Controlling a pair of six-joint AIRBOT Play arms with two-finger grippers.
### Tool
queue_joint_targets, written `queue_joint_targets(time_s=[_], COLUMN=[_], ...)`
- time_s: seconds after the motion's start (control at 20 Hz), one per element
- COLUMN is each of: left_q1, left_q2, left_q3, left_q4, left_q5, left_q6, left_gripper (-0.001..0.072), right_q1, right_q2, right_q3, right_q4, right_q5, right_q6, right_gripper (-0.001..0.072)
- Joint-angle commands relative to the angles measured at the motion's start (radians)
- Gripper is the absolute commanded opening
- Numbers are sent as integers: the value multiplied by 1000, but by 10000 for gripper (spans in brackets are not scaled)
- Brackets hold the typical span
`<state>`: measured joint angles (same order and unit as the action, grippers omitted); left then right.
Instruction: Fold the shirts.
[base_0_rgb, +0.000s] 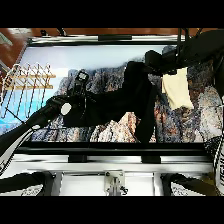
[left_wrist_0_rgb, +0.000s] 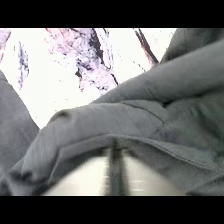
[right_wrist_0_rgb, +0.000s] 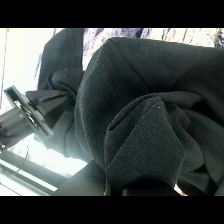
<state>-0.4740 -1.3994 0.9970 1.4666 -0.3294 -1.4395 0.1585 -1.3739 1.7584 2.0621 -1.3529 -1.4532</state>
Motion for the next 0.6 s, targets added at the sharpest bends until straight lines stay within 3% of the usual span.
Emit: queue_joint_targets(time_s=[0.0, 0.1, 0.25, 0.3, 0.35, 0.4, 0.45, 0.55], left_q1=[3, 16, 78, 107, 141, 174, 197, 206], left_q2=[-34, -19, 26, 43, 56, 55, 47, 13], left_q3=[16, 28, 72, 77, 77, 76, 65, 42], left_q4=[-35, -34, -21, -19, -19, -28, -39, -109], left_q5=[14, -19, -205, -272, -351, -425, -457, -386], left_q6=[-102, -101, -51, -47, -40, -49, -31, 37], left_gripper=[68, 66, 67, 134, 582, 699, 696, 697], right_q1=[0, 0, 0, 0, 0, 0, 0, 0], right_q2=[-1, -1, -1, -1, -1, -1, -2, -5], right_q3=[1, 1, 1, 1, 1, 1, 1, 1], right_q4=[-19, -23, -47, -57, -58, -58, -56, -55], right_q5=[3, 3, 3, 3, 3, 4, 3, 4], right_q6=[0, -1, -3, -3, -3, -3, -3, -3], right_gripper=[82, 82, 82, 82, 82, 82, 82, 82])
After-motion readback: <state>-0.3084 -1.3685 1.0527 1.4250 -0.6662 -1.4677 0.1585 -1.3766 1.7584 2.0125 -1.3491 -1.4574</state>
